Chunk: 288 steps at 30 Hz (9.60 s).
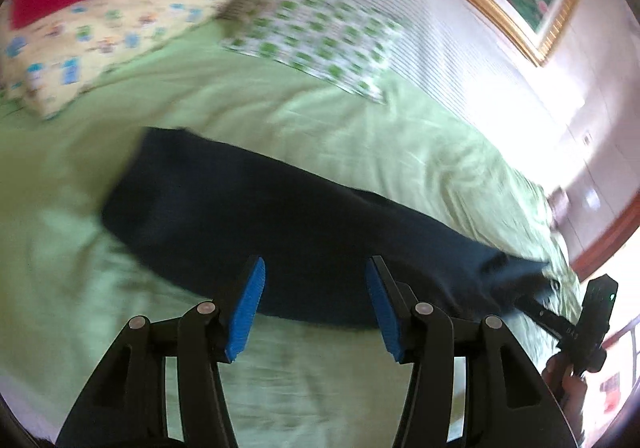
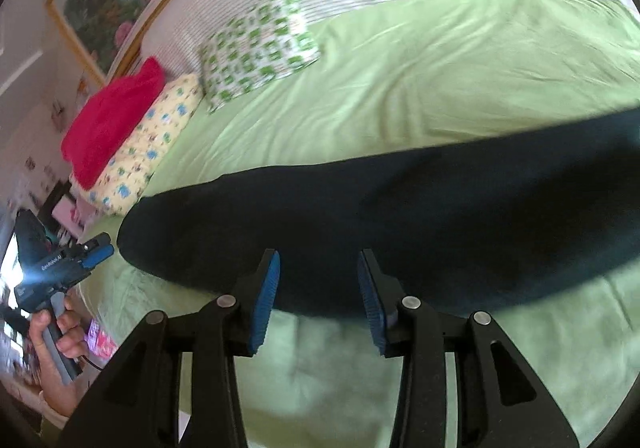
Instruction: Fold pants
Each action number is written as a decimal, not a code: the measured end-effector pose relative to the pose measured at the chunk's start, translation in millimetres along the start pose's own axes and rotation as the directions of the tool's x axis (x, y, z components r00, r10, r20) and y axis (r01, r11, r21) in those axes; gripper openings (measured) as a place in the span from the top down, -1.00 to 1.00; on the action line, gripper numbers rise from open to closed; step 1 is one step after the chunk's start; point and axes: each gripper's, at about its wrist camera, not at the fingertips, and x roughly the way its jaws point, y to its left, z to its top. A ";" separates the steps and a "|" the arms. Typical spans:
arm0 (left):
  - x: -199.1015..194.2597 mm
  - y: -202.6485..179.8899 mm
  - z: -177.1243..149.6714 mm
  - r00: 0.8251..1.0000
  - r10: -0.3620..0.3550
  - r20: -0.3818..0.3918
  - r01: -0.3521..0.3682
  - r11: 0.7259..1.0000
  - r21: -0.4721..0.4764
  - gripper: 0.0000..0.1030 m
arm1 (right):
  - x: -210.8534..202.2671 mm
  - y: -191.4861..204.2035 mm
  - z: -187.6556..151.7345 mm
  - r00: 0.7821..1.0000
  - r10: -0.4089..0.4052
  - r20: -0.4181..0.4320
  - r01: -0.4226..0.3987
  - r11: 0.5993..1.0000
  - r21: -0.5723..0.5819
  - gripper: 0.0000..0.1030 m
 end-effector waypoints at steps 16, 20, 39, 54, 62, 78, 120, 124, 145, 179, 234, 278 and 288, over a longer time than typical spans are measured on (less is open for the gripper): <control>66.5 -127.0 -21.7 0.978 -0.092 -0.188 0.136 0.962 0.236 -0.06 | -75.8 -71.4 -22.3 0.988 -0.102 0.114 0.080 0.979 0.188 0.07; 78.5 -150.7 -21.9 0.971 -0.098 -0.218 0.158 0.947 0.281 -0.12 | -86.1 -87.2 -26.7 0.983 -0.118 0.139 0.081 0.967 0.243 0.04; 154.3 -275.0 -2.9 0.926 -0.093 -0.366 0.277 0.825 0.493 -0.28 | -97.8 -156.8 -20.0 0.971 -0.114 0.209 -0.010 0.857 0.515 -0.15; 235.5 -390.7 -2.7 0.827 -0.084 -0.556 0.461 0.669 0.583 -0.29 | -92.5 -182.4 -8.1 0.962 -0.091 0.256 -0.078 0.810 0.582 -0.16; 271.8 -434.9 -33.8 0.768 -0.039 -0.640 0.532 0.595 0.603 -0.23 | -90.9 -194.9 -17.1 0.960 -0.096 0.265 -0.074 0.822 0.564 0.66; 235.5 -423.3 -15.0 0.721 -0.249 -0.647 0.648 0.573 0.501 0.81 | -111.3 -159.1 -2.0 0.939 -0.002 0.344 -0.151 0.896 0.418 0.73; 183.7 -142.9 7.0 0.824 -0.416 -0.384 0.491 0.864 0.116 0.86 | 45.1 9.0 14.2 0.912 0.409 -0.015 -0.407 0.911 0.062 0.72; 177.9 -129.2 3.8 0.848 -0.383 -0.366 0.450 0.885 0.117 0.86 | 52.3 8.4 12.4 0.914 0.404 -0.030 -0.401 0.913 0.075 0.71; 121.9 -71.0 -10.9 0.923 -0.302 -0.239 0.311 0.950 0.001 0.84 | 58.1 32.1 0.9 0.906 0.413 -0.098 -0.408 0.911 0.061 0.17; 20.7 71.9 -44.6 0.996 -0.085 0.024 0.088 0.920 -0.382 0.66 | 57.7 88.0 -14.7 0.880 0.455 -0.136 -0.461 0.887 -0.016 -0.01; 48.5 152.3 -28.5 0.981 -0.142 0.135 0.196 0.734 -0.650 0.60 | 295.0 300.5 76.9 0.726 0.270 -0.633 -0.623 0.648 -0.439 -0.02; -7.4 73.0 -21.1 0.980 0.024 0.197 0.046 0.939 -0.342 -0.12 | 190.5 250.0 115.8 0.740 0.477 -0.474 -0.645 0.703 -0.300 0.56; 23.1 108.8 -2.3 0.966 -0.155 0.208 0.211 0.935 -0.285 -0.11 | 183.0 253.1 113.1 0.733 0.477 -0.484 -0.655 0.686 -0.316 0.56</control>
